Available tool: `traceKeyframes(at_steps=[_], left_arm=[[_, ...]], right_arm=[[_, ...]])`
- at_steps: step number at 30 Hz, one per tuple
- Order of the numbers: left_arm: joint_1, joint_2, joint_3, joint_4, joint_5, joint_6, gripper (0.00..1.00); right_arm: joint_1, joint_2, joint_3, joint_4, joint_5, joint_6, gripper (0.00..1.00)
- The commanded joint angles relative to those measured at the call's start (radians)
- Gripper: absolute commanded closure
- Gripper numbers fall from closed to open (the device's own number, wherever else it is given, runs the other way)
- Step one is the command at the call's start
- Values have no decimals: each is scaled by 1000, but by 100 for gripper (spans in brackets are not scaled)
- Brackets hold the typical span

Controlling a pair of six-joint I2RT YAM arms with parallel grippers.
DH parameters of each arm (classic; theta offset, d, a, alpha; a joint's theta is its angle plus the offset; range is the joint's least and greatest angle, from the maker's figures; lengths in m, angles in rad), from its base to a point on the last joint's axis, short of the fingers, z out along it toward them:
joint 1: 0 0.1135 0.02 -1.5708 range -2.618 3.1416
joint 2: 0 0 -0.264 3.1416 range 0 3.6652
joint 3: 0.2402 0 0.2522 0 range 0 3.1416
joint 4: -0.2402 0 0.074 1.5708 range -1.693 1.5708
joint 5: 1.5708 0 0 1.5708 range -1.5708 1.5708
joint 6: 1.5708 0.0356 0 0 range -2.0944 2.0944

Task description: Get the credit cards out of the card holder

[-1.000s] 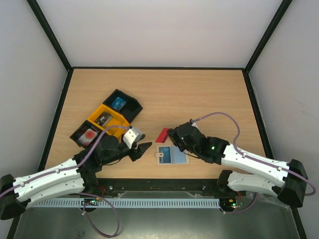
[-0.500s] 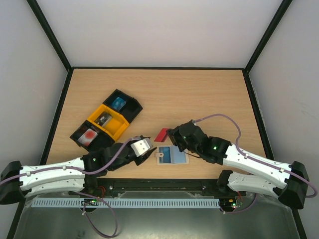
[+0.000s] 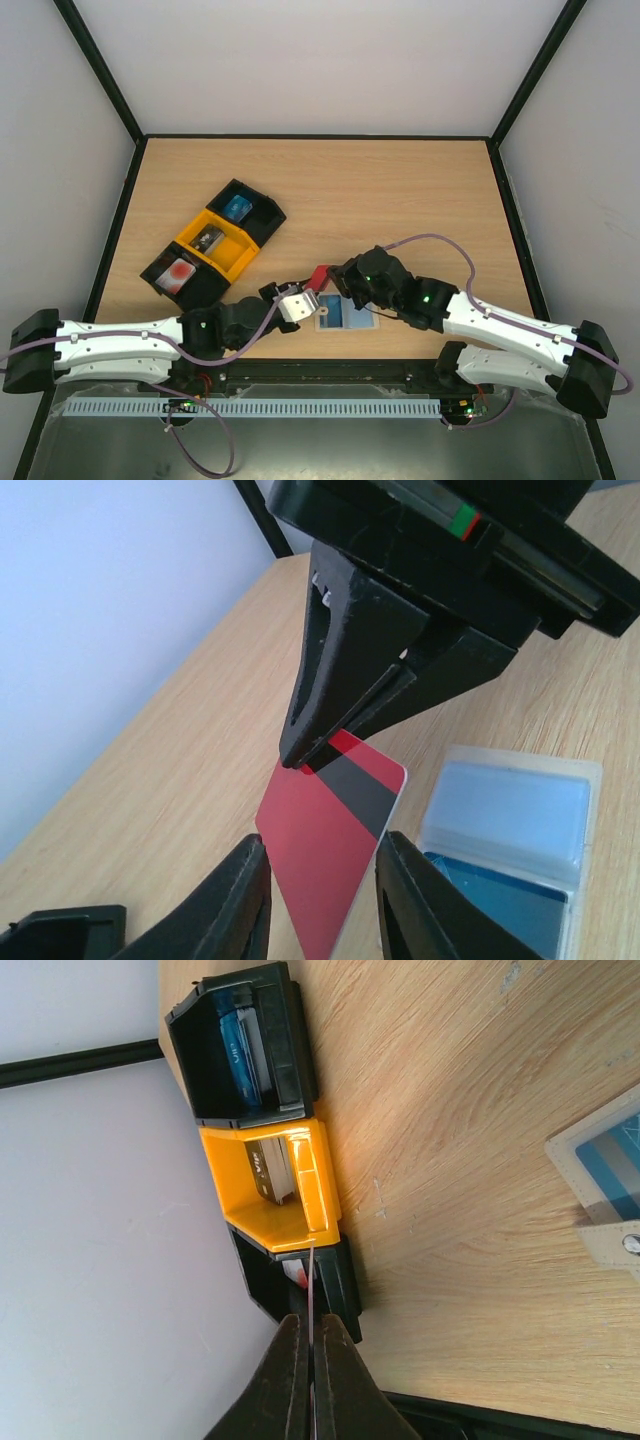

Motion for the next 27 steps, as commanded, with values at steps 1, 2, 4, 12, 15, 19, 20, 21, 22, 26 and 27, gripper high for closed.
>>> traceKeyframes(at_steps=[1, 2, 4, 12, 15, 19, 20, 21, 22, 26, 27], left_arm=[[-17, 9, 9, 41, -52, 31, 72], [-20, 9, 8, 40, -51, 33, 75], [-23, 6, 5, 38, -48, 37, 83], [-25, 2, 14, -7, -64, 11, 97], [-24, -10, 14, -20, -85, -27, 97], [5, -53, 8, -45, -54, -105, 97], [14, -71, 11, -57, -43, -132, 97], [26, -88, 13, -69, -37, -165, 97], [40, -106, 13, -82, -29, -195, 97], [164, -183, 35, -164, 19, -386, 97], [218, -196, 48, -196, 56, -440, 97]], right_arm=[[-6, 0, -16, 38, -9, 17, 98], [-7, -1, -17, 40, -9, 18, 98], [-6, -1, -19, 40, -9, 17, 98], [-8, -16, -44, 57, -2, 20, 92], [-9, -38, -77, 88, 12, 21, 76], [-10, -77, -123, 127, 61, -40, 53], [-9, -87, -130, 119, 75, -62, 47], [-9, -99, -142, 118, 89, -85, 41], [-10, -113, -156, 122, 101, -114, 36], [-11, -196, -239, 160, 142, -164, 13], [-11, -216, -253, 163, 154, -174, 2]])
